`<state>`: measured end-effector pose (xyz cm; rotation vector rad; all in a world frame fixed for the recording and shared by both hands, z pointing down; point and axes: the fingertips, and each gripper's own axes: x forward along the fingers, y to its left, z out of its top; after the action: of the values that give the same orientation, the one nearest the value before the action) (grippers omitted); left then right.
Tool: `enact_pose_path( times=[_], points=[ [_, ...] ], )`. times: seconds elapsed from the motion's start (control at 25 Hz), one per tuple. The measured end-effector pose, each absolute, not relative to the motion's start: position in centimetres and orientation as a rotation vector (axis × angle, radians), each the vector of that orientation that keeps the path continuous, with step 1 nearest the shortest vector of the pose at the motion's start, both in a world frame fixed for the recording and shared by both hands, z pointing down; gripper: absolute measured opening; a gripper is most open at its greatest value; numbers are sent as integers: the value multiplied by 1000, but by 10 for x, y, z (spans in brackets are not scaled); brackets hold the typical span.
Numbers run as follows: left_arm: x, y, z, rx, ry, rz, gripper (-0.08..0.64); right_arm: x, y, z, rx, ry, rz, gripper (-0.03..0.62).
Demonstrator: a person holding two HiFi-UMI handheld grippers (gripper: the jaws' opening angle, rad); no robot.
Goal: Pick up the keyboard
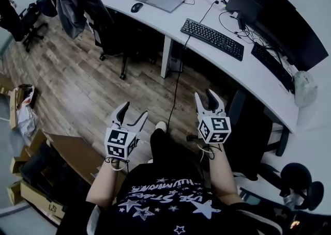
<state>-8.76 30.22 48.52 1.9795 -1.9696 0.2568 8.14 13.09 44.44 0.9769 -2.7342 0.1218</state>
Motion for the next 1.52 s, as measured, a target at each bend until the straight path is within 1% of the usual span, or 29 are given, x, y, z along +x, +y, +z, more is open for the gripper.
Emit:
enact_pose_path(
  times=[0.12, 0.24, 0.4, 0.48, 0.84, 1.04, 1.28, 1.52],
  points=[
    [-102, 264, 484, 2017, -1949, 301, 355, 69, 84, 451, 1026, -2730, 160, 269],
    [-119, 220, 477, 2040, -1936, 326, 389, 62, 36, 453, 1071, -2719, 202, 352],
    [-138, 159, 474, 2070, -1901, 358, 401, 68, -18, 454, 1114, -2692, 228, 395],
    [-138, 128, 473, 2103, -1863, 384, 403, 80, -37, 457, 1136, -2672, 244, 408],
    [-104, 11, 467, 2245, -1728, 466, 408, 142, -96, 483, 1290, -2577, 337, 414],
    [-88, -21, 466, 2277, -1671, 484, 408, 151, -109, 486, 1309, -2553, 338, 425],
    [-82, -44, 471, 2326, -1622, 557, 408, 159, -124, 493, 1318, -2517, 378, 454],
    [-85, -80, 470, 2388, -1564, 569, 408, 163, -149, 487, 1394, -2482, 360, 454]
  ],
)
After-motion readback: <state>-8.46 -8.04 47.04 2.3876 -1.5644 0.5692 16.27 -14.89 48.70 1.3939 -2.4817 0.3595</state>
